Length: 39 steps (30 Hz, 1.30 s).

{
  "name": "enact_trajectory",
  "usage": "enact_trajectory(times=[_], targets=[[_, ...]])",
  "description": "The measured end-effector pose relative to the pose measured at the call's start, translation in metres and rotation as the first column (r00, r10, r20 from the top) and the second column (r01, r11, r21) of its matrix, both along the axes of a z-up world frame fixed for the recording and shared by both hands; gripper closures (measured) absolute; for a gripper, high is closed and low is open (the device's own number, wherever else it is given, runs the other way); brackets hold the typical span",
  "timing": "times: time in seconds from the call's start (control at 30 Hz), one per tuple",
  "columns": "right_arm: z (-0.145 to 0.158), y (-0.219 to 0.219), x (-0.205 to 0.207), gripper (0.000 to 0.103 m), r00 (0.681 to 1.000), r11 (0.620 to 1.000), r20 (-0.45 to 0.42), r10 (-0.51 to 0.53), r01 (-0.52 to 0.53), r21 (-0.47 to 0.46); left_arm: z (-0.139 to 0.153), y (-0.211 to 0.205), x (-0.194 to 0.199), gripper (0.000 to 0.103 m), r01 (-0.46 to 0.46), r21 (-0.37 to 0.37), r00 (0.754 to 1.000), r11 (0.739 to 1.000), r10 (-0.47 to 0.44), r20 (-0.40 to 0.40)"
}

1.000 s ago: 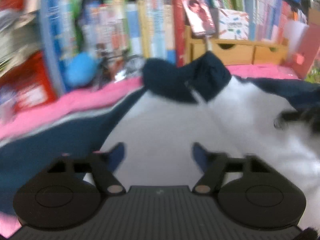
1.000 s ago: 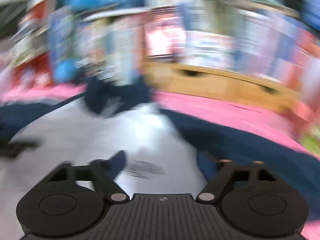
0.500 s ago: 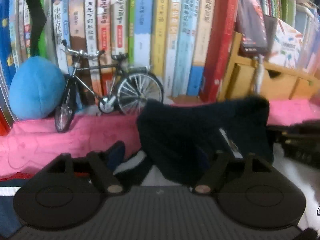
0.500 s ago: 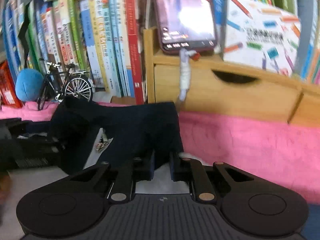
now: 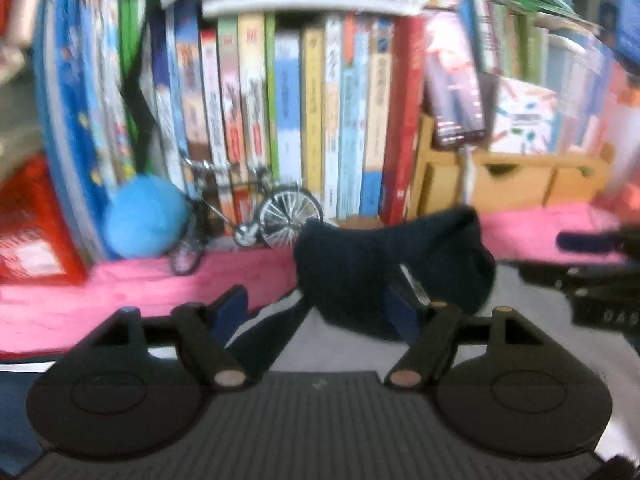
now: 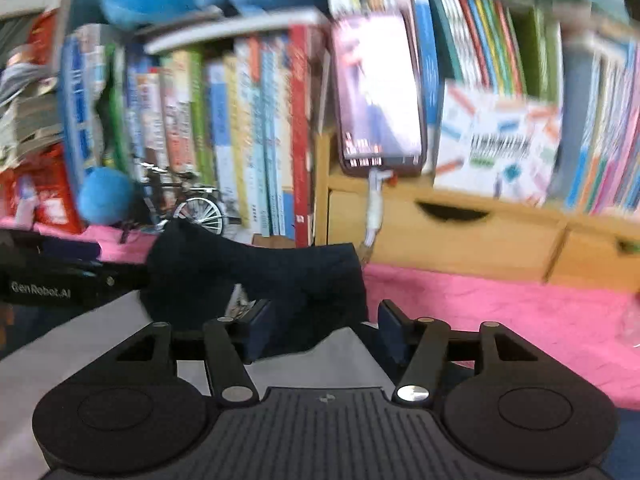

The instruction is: Fold clothes

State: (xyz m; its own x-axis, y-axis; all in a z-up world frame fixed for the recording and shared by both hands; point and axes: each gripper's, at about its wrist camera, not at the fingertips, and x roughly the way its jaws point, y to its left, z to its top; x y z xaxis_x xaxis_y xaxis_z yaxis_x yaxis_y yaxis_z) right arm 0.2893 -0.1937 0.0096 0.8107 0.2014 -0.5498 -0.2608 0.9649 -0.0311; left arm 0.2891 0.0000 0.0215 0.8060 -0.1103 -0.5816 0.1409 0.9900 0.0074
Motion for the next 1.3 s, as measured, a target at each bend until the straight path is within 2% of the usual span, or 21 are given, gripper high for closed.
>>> enact_trajectory(times=[0.07,0.17,0.27,0.37,0.47,0.6,0.63,0.73,0.8,0.87,0.93,1.13,1.3], targets=[[0.014,-0.001,-0.022,0.039,1.0,1.0,0.015,0.01,-0.01,-0.013,0.014,0.0,-0.019,0.027,0.005,0.019,1.0,1.0,-0.005,-0.001],[0.04,-0.006,-0.063,0.029,0.999,1.0,0.045,0.019,-0.018,-0.021,0.035,0.004,-0.058,0.024,0.011,-0.011,1.0,1.0,-0.012,-0.011],[0.06,-0.016,-0.113,0.021,0.997,1.0,0.075,0.031,-0.031,0.001,0.047,0.008,-0.11,0.023,0.012,-0.031,1.0,0.999,-0.013,-0.021],[0.071,-0.031,-0.181,0.015,0.992,0.999,0.12,0.025,-0.027,0.017,0.049,0.013,-0.173,0.02,0.024,-0.077,0.999,0.997,-0.026,-0.021],[0.074,-0.051,-0.26,0.006,0.985,0.998,0.167,0.029,-0.039,0.058,0.045,0.017,-0.244,0.017,0.047,-0.136,0.999,0.99,-0.048,-0.001],[0.065,-0.065,-0.366,0.0,0.981,0.998,0.193,-0.019,0.005,0.069,0.029,0.018,-0.34,0.013,0.075,-0.197,0.997,0.977,-0.074,0.013],[0.061,-0.067,-0.39,0.0,0.98,0.998,0.196,-0.038,0.026,0.064,0.025,0.017,-0.361,0.013,0.069,-0.202,0.998,0.977,-0.067,0.019],[0.05,-0.067,-0.452,0.0,0.975,0.992,0.184,-0.124,0.116,0.052,0.014,0.011,-0.416,0.009,0.019,-0.155,0.998,0.988,-0.011,0.054],[0.042,-0.065,-0.481,0.0,0.97,0.982,0.154,-0.186,0.178,0.062,0.01,0.005,-0.435,0.007,-0.019,-0.132,0.999,0.991,0.025,0.044],[0.034,-0.064,-0.493,0.0,0.973,0.975,0.093,-0.211,0.203,0.087,0.014,0.001,-0.441,0.007,-0.007,-0.111,0.999,0.994,0.013,0.051],[0.027,-0.058,-0.5,0.0,0.974,0.974,0.068,-0.214,0.208,0.085,0.021,0.0,-0.445,0.007,-0.01,-0.1,0.996,0.995,0.019,0.091],[0.016,-0.041,-0.498,0.0,0.972,0.972,0.018,-0.233,0.232,0.029,0.01,-0.002,-0.439,0.006,-0.029,-0.089,0.999,0.996,0.031,0.025],[0.006,-0.037,-0.493,0.0,0.971,0.971,-0.034,-0.236,0.237,0.021,0.0,0.01,-0.432,0.006,-0.068,-0.135,0.997,0.989,0.063,-0.035]])
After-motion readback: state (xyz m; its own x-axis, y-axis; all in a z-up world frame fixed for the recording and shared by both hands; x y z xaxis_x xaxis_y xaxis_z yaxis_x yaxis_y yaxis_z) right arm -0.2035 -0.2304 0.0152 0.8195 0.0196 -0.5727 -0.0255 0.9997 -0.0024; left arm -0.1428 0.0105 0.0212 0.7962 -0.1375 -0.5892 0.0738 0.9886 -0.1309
